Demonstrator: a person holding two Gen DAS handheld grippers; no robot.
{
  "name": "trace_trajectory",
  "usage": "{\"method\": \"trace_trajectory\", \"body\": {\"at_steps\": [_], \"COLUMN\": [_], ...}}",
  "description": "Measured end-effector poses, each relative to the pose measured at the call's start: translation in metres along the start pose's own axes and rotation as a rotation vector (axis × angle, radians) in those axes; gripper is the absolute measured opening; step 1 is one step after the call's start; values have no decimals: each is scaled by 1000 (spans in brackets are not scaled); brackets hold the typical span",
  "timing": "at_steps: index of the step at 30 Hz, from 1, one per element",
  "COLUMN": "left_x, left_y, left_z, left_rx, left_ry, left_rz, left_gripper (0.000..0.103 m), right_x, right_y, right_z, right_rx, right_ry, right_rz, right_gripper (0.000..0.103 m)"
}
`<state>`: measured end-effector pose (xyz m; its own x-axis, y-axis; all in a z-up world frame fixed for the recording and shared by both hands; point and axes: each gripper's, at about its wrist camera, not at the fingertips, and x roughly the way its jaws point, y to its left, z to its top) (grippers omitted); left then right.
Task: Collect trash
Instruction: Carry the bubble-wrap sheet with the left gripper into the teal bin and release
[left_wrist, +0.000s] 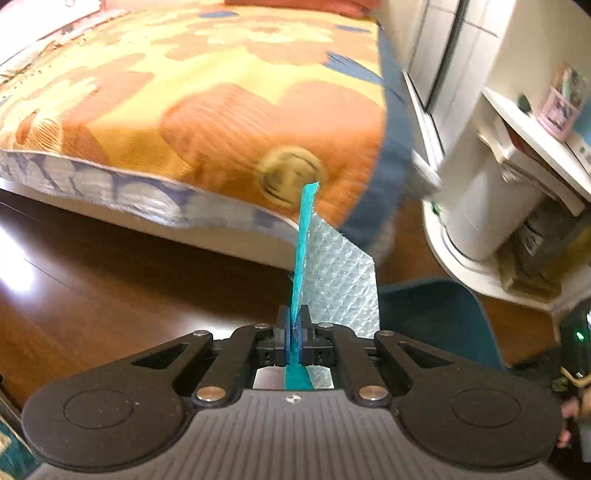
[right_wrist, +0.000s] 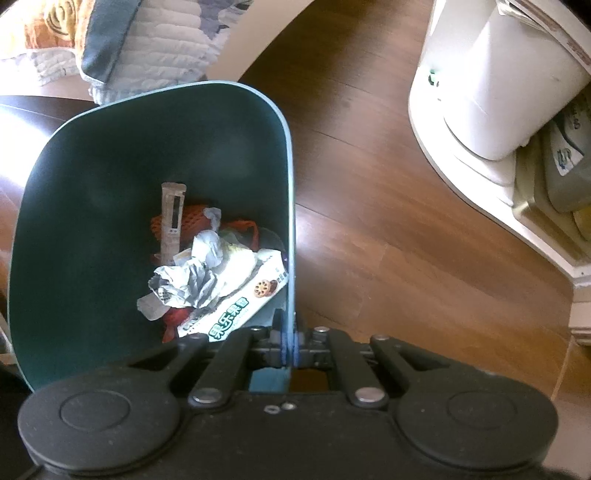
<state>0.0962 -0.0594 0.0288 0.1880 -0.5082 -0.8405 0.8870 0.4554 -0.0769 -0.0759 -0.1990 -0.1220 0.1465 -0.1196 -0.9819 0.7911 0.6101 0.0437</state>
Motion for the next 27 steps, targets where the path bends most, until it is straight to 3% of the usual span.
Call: {"method": "trace_trajectory", "body": {"at_steps": [3, 9, 14, 19, 27], "left_x": [7, 50, 92, 120, 148], "left_y": [-32, -94, -111, -122, -135], "left_z": [-11, -33, -48, -57, -79], "left_rx": [14, 58, -22, -75, -82], "left_ry": [61, 163, 288, 353, 430], "left_rz": [-16, 39, 83, 152, 170], "left_gripper": [3, 3, 3, 3, 3], "right_x": [-1, 1, 2, 2, 0], "right_y": [0, -3, -6, -10, -14], "right_z": [1, -1, -1, 0, -3], "right_rx": [-36, -121, -180, -230, -318], "right_ry": [0, -6, 3, 8, 6], "right_rz": [24, 50, 69, 104, 153], "right_gripper": [5, 7, 9, 11, 18]}}
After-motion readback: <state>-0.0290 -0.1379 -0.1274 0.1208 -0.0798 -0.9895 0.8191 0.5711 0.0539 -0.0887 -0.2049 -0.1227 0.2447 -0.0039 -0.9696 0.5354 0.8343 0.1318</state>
